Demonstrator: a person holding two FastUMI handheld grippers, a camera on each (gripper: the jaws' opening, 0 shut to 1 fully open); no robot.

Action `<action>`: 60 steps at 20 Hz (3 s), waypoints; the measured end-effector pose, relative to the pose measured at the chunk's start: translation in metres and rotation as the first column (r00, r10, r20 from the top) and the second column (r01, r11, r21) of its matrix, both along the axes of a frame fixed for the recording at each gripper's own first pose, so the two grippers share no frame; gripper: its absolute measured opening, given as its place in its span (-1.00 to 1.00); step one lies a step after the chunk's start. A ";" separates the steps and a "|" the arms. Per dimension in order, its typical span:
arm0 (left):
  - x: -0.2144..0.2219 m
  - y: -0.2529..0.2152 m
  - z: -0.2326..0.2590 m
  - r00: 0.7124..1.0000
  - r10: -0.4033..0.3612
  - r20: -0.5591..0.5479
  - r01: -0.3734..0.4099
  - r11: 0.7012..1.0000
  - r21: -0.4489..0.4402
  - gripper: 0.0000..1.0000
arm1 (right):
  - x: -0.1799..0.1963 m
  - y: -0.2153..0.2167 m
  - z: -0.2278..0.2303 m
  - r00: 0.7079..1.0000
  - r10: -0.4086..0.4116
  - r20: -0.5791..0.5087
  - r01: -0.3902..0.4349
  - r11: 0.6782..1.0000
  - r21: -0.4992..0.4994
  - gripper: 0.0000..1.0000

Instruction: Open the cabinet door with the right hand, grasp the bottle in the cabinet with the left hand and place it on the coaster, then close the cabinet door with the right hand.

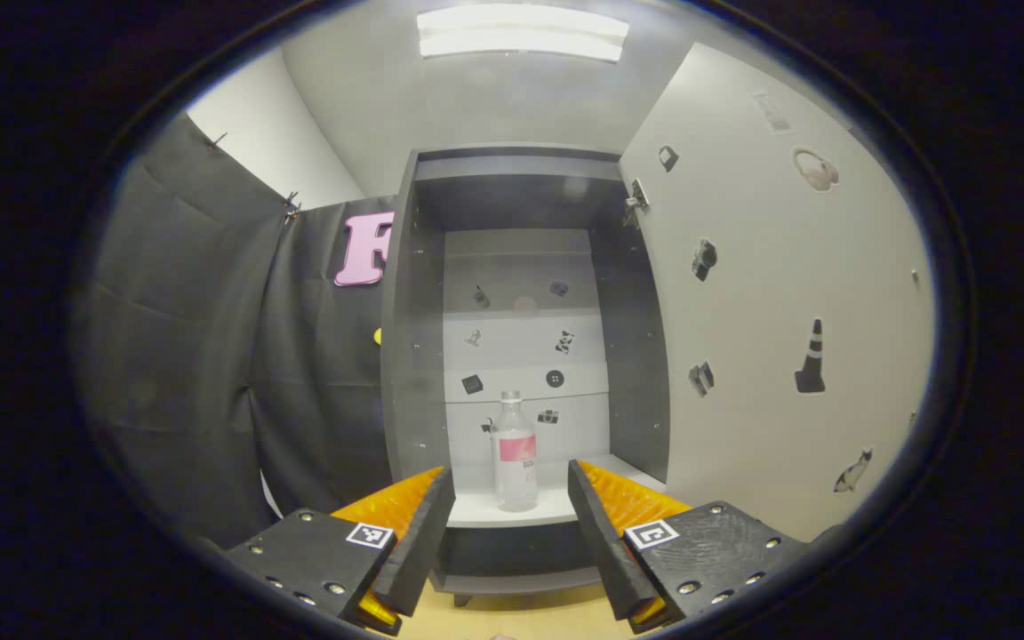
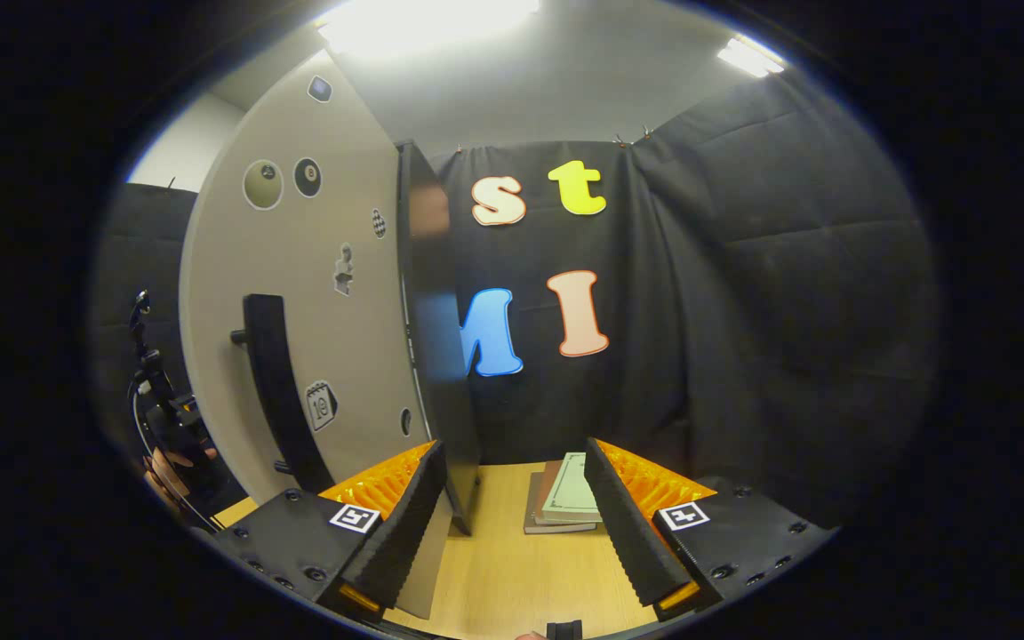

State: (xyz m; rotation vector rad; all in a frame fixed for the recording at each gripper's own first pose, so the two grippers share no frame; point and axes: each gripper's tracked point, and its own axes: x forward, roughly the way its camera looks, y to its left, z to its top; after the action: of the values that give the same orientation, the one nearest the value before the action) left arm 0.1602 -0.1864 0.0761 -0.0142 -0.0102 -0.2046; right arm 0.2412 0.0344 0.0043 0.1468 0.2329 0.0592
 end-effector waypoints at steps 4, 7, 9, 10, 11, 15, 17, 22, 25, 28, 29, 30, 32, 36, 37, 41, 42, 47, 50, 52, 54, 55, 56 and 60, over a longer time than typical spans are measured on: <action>0.054 -0.010 -0.011 0.999 -0.050 -0.010 0.050 0.999 0.016 0.55 | 0.007 -0.011 -0.011 0.995 -0.097 -0.019 0.097 0.995 -0.027 0.96; 0.090 -0.018 -0.029 0.995 -0.089 -0.037 0.089 0.996 0.008 0.56 | 0.010 -0.015 -0.018 0.987 -0.157 -0.038 0.156 0.987 -0.041 0.96; 0.111 -0.019 -0.041 0.993 -0.103 -0.051 0.103 0.995 0.008 0.55 | 0.011 -0.016 -0.021 0.980 -0.193 -0.044 0.190 0.980 -0.052 0.96; 0.119 -0.020 -0.045 0.992 -0.110 -0.056 0.110 0.994 0.010 0.55 | 0.011 -0.018 -0.023 0.976 -0.213 -0.047 0.210 0.976 -0.059 0.96; 0.125 -0.022 -0.048 0.991 -0.116 -0.059 0.117 0.993 0.010 0.55 | 0.011 -0.020 -0.024 0.972 -0.231 -0.050 0.228 0.971 -0.066 0.96; 0.147 -0.028 -0.067 0.986 -0.144 -0.087 0.145 0.989 0.006 0.55 | 0.010 -0.020 -0.033 0.952 -0.297 -0.069 0.292 0.953 -0.076 0.96; 0.158 -0.030 -0.075 0.983 -0.157 -0.099 0.158 0.987 0.005 0.55 | 0.008 -0.019 -0.037 0.944 -0.319 -0.079 0.313 0.946 -0.081 0.96; 0.188 -0.038 -0.095 0.978 -0.175 -0.111 0.176 0.984 -0.001 0.55 | 0.005 -0.019 -0.044 0.929 -0.357 -0.096 0.346 0.932 -0.109 0.96; 0.203 -0.043 -0.108 0.974 -0.181 -0.133 0.182 0.983 -0.005 0.58 | 0.007 -0.020 -0.047 0.923 -0.370 -0.103 0.359 0.927 -0.111 0.96; 0.215 -0.045 -0.121 0.972 -0.173 -0.158 0.174 0.985 -0.011 0.58 | 0.006 -0.021 -0.049 0.920 -0.375 -0.110 0.359 0.922 -0.142 0.96; 0.217 -0.045 -0.124 0.971 -0.171 -0.164 0.171 0.985 -0.018 0.58 | 0.006 -0.022 -0.049 0.920 -0.376 -0.110 0.358 0.921 -0.155 0.96; 0.218 -0.045 -0.126 0.971 -0.168 -0.168 0.167 0.986 -0.023 0.58 | 0.006 -0.023 -0.048 0.921 -0.374 -0.109 0.355 0.920 -0.163 0.96; 0.216 -0.045 -0.127 0.970 -0.170 -0.173 0.167 0.985 -0.034 0.55 | 0.005 -0.024 -0.048 0.923 -0.368 -0.111 0.349 0.924 -0.158 0.96; 0.203 -0.033 -0.119 0.976 -0.147 -0.161 0.139 0.989 -0.060 0.43 | 0.006 -0.028 -0.047 0.930 -0.350 -0.114 0.335 0.933 -0.132 0.96; 0.198 -0.029 -0.116 0.978 -0.140 -0.158 0.132 0.989 -0.062 0.43 | 0.007 -0.028 -0.046 0.932 -0.343 -0.114 0.329 0.936 -0.128 0.96; 0.175 -0.010 -0.102 0.985 -0.110 -0.135 0.101 0.992 -0.074 0.47 | 0.004 -0.030 -0.045 0.945 -0.307 -0.112 0.295 0.949 -0.111 0.96; 0.168 -0.005 -0.097 0.987 -0.104 -0.126 0.095 0.992 -0.079 0.47 | 0.003 -0.029 -0.044 0.949 -0.296 -0.110 0.285 0.953 -0.103 0.96; 0.124 0.027 -0.081 0.994 -0.057 -0.089 0.050 0.996 -0.080 0.43 | 0.001 -0.027 -0.041 0.966 -0.239 -0.102 0.232 0.970 -0.071 0.96; 0.098 0.049 -0.078 0.996 -0.013 -0.085 0.008 0.998 -0.057 0.47 | 0.000 -0.025 -0.040 0.974 -0.205 -0.096 0.200 0.978 -0.056 0.96; 0.080 0.063 -0.080 0.996 0.015 -0.089 -0.020 0.998 -0.055 0.43 | -0.001 -0.023 -0.041 0.979 -0.182 -0.093 0.178 0.983 -0.049 0.86; 0.062 0.078 -0.083 0.994 0.044 -0.098 -0.049 0.997 -0.056 0.43 | -0.002 -0.024 -0.042 0.982 -0.168 -0.085 0.164 0.985 -0.056 0.96; 0.053 0.085 -0.085 0.993 0.060 -0.099 -0.065 0.997 -0.052 0.47 | -0.003 -0.025 -0.043 0.983 -0.164 -0.079 0.159 0.985 -0.070 0.96; 0.044 0.093 -0.087 0.992 0.076 -0.100 -0.081 0.996 -0.047 0.47 | -0.004 -0.025 -0.045 0.984 -0.160 -0.075 0.153 0.984 -0.086 0.96; 0.010 0.113 -0.100 0.987 0.120 -0.110 -0.126 0.990 -0.058 0.43 | -0.009 -0.024 -0.048 0.989 -0.129 -0.073 0.120 0.986 -0.113 0.96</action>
State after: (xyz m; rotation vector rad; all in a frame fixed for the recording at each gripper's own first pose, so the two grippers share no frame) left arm 0.1707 -0.0732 -0.0244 -0.0886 0.0881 -0.0797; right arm 0.2318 0.0101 -0.0436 0.0553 0.3057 -0.0839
